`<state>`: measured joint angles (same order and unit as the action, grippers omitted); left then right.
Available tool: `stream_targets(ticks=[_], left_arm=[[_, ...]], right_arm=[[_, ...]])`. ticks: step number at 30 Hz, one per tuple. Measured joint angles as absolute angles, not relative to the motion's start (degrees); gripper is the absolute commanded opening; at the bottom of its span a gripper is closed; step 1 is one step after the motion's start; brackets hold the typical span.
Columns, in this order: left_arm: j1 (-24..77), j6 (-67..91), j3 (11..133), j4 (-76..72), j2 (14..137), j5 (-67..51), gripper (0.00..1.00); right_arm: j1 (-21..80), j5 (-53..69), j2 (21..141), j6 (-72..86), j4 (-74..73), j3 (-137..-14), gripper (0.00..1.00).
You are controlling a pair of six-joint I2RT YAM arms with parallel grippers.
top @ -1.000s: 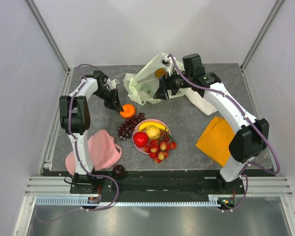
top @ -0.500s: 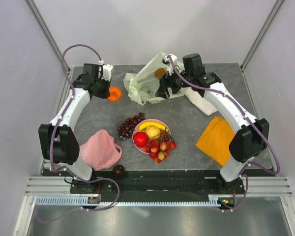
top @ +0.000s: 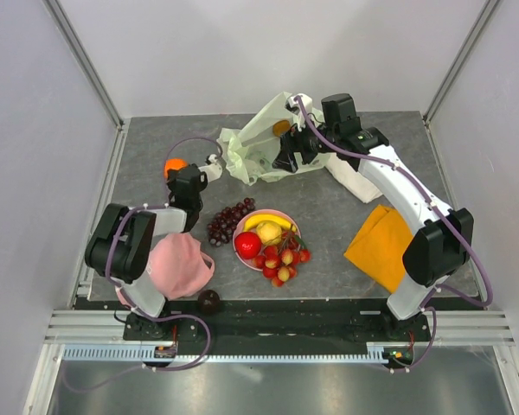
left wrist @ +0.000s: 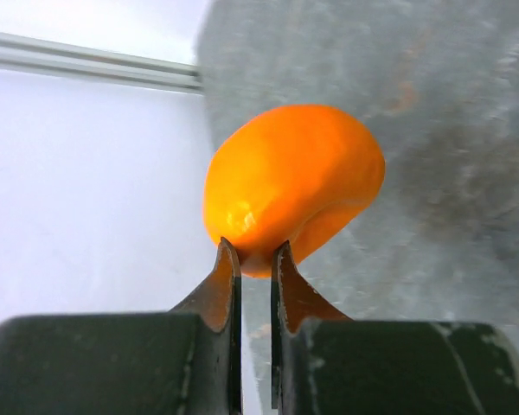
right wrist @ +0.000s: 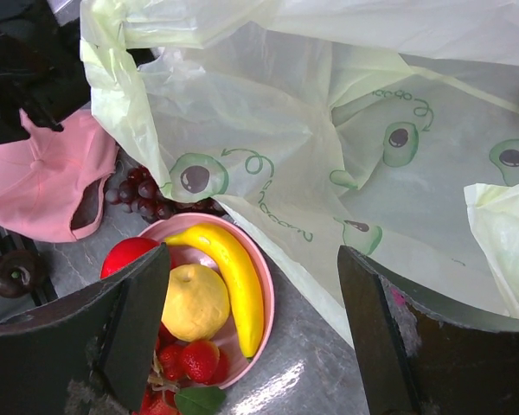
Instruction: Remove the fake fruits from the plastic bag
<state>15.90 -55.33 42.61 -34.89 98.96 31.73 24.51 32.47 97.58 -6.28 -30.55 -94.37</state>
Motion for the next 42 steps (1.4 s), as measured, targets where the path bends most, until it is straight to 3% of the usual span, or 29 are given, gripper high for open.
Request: stream_targets(ticks=[3, 7, 12, 14, 15, 19, 26, 34, 38, 42], left_arm=[[16.9, -55.9, 39.0, -35.0, 94.6, 32.9, 0.51], [18.4, -49.9, 38.7, -18.9, 84.4, 30.6, 0.62], [18.7, -37.0, 44.8, 7.8, 71.9, 20.4, 0.67], [18.5, -32.9, 47.5, 15.8, 69.6, 15.9, 0.75], [18.3, -31.4, 48.6, 18.7, 68.9, 14.2, 0.85], [16.3, -26.3, 56.1, 25.9, 71.5, 11.5, 0.90], [10.2, -22.6, 82.9, 33.6, 95.9, 8.8, 0.90], [7.0, -32.1, 88.4, 43.5, 104.7, 2.7, 0.91], [5.0, -29.5, 101.6, 50.2, 112.6, 0.9, 0.90], [1.7, -24.1, 104.4, 55.8, 114.8, -3.7, 0.88]], right_arm=[[24.5, 32.5, 97.6, -6.2, -30.4, -94.1, 0.86], [24.5, 32.5, 97.6, -6.0, -30.3, -93.5, 0.86], [24.5, 32.5, 97.6, -5.7, -30.3, -93.2, 0.86], [24.5, 32.6, 97.8, -5.6, -30.1, -93.2, 0.86], [24.5, 32.7, 98.0, -5.5, -29.9, -93.2, 0.86], [24.5, 32.8, 99.3, -4.7, -29.2, -93.2, 0.87], [24.5, 32.9, 100.1, -4.2, -29.0, -93.2, 0.87], [24.1, 32.4, 98.2, -4.4, -29.0, -91.5, 0.87], [24.1, 32.3, 97.0, -4.4, -28.8, -90.9, 0.87], [24.0, 32.2, 96.8, -4.5, -28.7, -90.8, 0.87]])
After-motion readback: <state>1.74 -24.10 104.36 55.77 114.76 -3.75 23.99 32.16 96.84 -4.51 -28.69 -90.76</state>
